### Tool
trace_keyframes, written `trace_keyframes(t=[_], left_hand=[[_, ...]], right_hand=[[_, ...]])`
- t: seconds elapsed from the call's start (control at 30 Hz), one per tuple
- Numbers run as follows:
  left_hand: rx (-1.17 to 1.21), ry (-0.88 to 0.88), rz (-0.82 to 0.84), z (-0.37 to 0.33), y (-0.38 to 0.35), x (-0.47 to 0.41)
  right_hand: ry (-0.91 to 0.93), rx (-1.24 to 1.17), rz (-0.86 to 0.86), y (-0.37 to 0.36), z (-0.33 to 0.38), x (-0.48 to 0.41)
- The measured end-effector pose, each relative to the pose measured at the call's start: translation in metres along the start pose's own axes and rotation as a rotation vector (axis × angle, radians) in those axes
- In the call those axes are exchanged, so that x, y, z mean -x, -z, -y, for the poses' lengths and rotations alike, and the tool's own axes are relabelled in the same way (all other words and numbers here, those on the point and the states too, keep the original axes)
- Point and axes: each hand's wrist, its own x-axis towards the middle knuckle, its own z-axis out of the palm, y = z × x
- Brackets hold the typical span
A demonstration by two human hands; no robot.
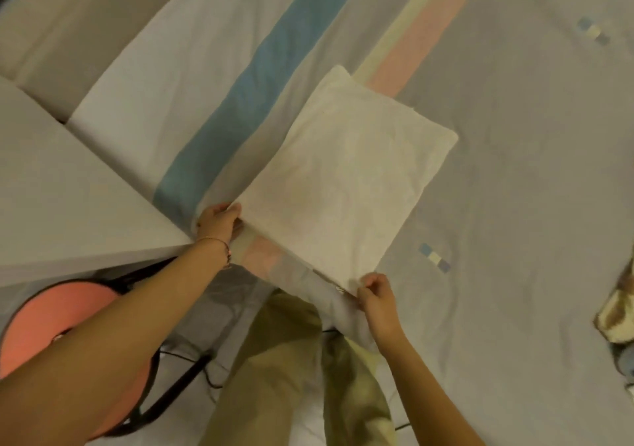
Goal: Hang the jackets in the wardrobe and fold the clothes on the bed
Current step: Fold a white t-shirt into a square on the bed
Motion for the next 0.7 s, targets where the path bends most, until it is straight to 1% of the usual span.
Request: trace_keyframes(t=[0.07, 0.13, 0.17, 0.27, 0.33, 0.47, 0.53, 0.6, 0.63, 0.67, 0.7], left_hand=[[0.025, -0.006, 0.045, 0.006, 0.000, 0.001], [0.071, -0.021, 0.010, 0.011, 0.001, 0.000], [0.098, -0.037, -0.022, 0.011, 0.001, 0.001], [0.084, -0.131, -0.091, 0.011, 0.001, 0.002], [0.062, -0.159, -0.130, 0.012, -0.001, 0.001], [0.039, -0.087, -0.233, 0.018, -0.006, -0.005], [0.025, -0.075, -0.301, 0.015, -0.012, -0.010], [-0.074, -0.084, -0.378, 0.010, -0.019, -0.008], [-0.169, -0.085, -0.418, 0.008, -0.022, -0.002], [-0.297, -0.123, -0.459, 0.006, -0.026, 0.005], [-0.441, -0.229, -0.484, 0.005, -0.030, 0.014]], right_hand=[[0.022, -0.090, -0.110, -0.002, 0.004, -0.005], [0.010, -0.181, -0.107, -0.003, 0.010, -0.011], [-0.001, -0.180, -0.092, -0.004, 0.011, -0.015], [0.006, -0.044, -0.071, -0.002, 0.010, -0.020], [0.014, -0.015, -0.058, 0.001, 0.007, -0.018], [-0.001, 0.038, -0.050, -0.001, 0.002, -0.018], [-0.108, 0.033, 0.028, 0.001, 0.008, -0.026], [-0.224, 0.135, 0.158, 0.009, 0.021, -0.035], [-0.245, 0.233, 0.165, 0.014, 0.030, -0.037], [-0.227, 0.322, 0.085, 0.017, 0.037, -0.039], [-0.172, 0.385, -0.075, 0.021, 0.045, -0.042]])
